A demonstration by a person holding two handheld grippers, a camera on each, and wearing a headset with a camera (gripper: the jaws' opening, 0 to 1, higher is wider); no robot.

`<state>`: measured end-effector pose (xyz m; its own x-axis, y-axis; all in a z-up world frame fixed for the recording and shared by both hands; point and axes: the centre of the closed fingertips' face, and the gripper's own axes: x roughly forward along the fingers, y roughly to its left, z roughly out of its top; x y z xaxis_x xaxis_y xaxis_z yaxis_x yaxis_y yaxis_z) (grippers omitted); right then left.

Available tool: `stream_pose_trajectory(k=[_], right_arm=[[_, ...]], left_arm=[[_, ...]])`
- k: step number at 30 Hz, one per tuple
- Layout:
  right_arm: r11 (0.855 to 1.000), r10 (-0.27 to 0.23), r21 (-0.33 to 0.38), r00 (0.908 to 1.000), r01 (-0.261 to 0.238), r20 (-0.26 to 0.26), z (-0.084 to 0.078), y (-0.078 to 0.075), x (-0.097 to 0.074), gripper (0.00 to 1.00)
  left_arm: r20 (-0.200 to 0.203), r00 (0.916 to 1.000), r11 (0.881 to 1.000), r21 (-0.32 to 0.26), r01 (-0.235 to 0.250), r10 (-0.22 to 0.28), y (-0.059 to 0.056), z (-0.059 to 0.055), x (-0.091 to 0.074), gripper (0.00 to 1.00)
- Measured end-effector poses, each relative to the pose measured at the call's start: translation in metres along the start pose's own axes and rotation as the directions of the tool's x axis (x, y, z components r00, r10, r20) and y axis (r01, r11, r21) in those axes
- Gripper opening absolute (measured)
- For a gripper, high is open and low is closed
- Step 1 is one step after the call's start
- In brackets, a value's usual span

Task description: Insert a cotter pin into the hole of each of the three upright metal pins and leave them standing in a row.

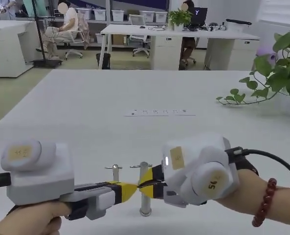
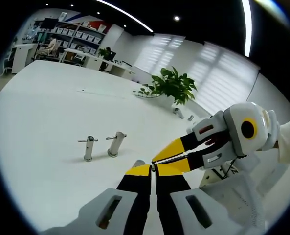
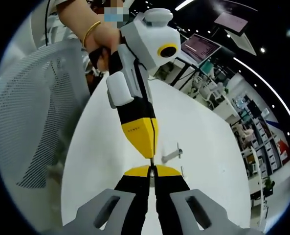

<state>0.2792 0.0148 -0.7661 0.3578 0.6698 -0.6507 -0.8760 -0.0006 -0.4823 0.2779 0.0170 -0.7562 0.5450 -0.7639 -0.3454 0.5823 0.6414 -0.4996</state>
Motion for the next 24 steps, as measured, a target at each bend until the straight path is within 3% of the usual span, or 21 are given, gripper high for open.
stream_pose_trajectory(k=[4, 7, 9, 11, 12, 13, 16, 19, 20, 21, 24], right_arm=[[0.991, 0.012, 0.13, 0.9993, -0.016, 0.034, -0.001, -0.001, -0.002, 0.07], [0.965, 0.019, 0.259, 0.9962, -0.04, 0.086, -0.001, -0.005, -0.005, 0.08], [0.934, 0.019, 0.353, 0.993, -0.059, 0.117, -0.002, -0.008, -0.008, 0.11], [0.894, 0.026, 0.439, 0.9889, -0.088, 0.146, -0.003, -0.009, -0.011, 0.14], [0.867, 0.031, 0.487, 0.9868, -0.106, 0.159, -0.005, -0.01, -0.013, 0.14], [0.853, 0.035, 0.508, 0.9856, -0.116, 0.165, -0.006, -0.009, -0.014, 0.15], [0.784, 0.048, 0.592, 0.9693, -0.186, 0.241, -0.003, -0.009, -0.019, 0.15], [0.757, 0.049, 0.618, 0.9614, -0.212, 0.271, -0.005, -0.009, -0.023, 0.16], [0.757, 0.049, 0.618, 0.961, -0.213, 0.272, -0.005, -0.009, -0.023, 0.17], [0.75, 0.063, 0.617, 0.9547, -0.238, 0.291, -0.004, -0.007, -0.025, 0.17], [0.707, 0.099, 0.633, 0.9301, -0.316, 0.354, 0.002, 0.0, -0.029, 0.17]], left_arm=[[-0.008, 0.9999, 1.0, 0.028, -0.008, 0.008, 0.003, -0.001, -0.001, 0.0], [-0.016, 0.9998, 0.998, 0.06, -0.012, 0.013, 0.006, -0.001, -0.004, 0.0], [-0.013, 0.9999, 0.997, 0.071, -0.006, 0.007, 0.006, -0.001, -0.005, 0.0], [-0.014, 0.9999, 0.995, 0.097, -0.007, 0.008, 0.007, -0.001, -0.007, 0.0], [-0.016, 0.9998, 0.994, 0.106, -0.006, 0.008, 0.008, -0.002, -0.008, 0.0], [-0.016, 0.9999, 0.993, 0.115, -0.002, 0.004, 0.008, -0.002, -0.009, 0.0], [-0.004, 0.9999, 0.991, 0.134, 0.015, -0.015, 0.006, -0.001, -0.011, 0.0], [-0.003, 0.9994, 0.987, 0.157, 0.036, -0.036, 0.003, -0.001, -0.012, 0.0], [-0.002, 0.9991, 0.986, 0.159, 0.043, -0.043, 0.002, -0.002, -0.012, 0.0], [-0.004, 0.9988, 0.985, 0.164, 0.049, -0.049, 0.001, -0.002, -0.013, 0.0], [-0.01, 0.9972, 0.979, 0.188, 0.074, -0.074, -0.003, -0.003, -0.013, 0.0]])
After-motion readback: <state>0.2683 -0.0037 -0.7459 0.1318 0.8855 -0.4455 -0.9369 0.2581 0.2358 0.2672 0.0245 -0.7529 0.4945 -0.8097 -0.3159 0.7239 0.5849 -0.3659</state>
